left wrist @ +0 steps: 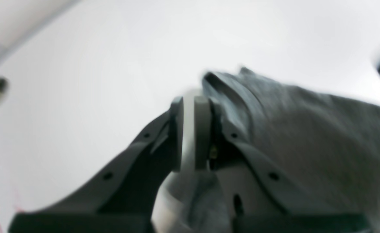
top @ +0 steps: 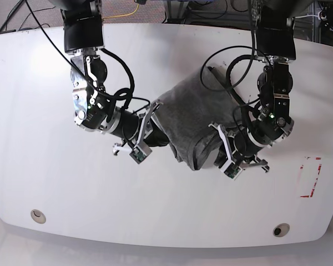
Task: Layout the t-shirt on the table in an organized manner, then fold the t-shirt properly
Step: 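Lift the bundle with the left gripper and release it from the right gripper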
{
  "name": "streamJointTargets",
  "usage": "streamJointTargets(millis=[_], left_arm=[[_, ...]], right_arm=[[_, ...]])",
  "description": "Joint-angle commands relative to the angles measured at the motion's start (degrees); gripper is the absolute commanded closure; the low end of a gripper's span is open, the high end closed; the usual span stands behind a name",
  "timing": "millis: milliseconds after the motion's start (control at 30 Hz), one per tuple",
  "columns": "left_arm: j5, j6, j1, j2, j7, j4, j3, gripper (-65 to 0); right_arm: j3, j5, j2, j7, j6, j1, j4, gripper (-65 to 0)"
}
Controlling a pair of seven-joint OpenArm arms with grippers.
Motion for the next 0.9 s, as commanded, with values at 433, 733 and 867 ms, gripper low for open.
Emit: streamJointTargets(millis=[433,733,867], left_arm=[[-0.3,0.2,10.0,1.3,-0.5,-1.7,-1.7,-4.3],[-0.2,0.1,5.1,0.5,-2.3,-9.9,-1.6,-4.3],[-0.4,0.1,1.6,-0.5,-4.0,-14.5,-1.4,-4.3]], right_arm=[[-4.7,0.8,-2.1,12.9,0.6,8.0,-21.2,-0.2],[-6.2,0.8,-1.9,14.4,0.6,0.3,-19.1,-0.2],[-6.1,0.8,-1.8,14.4,0.4,-3.7,-14.8,-0.2]])
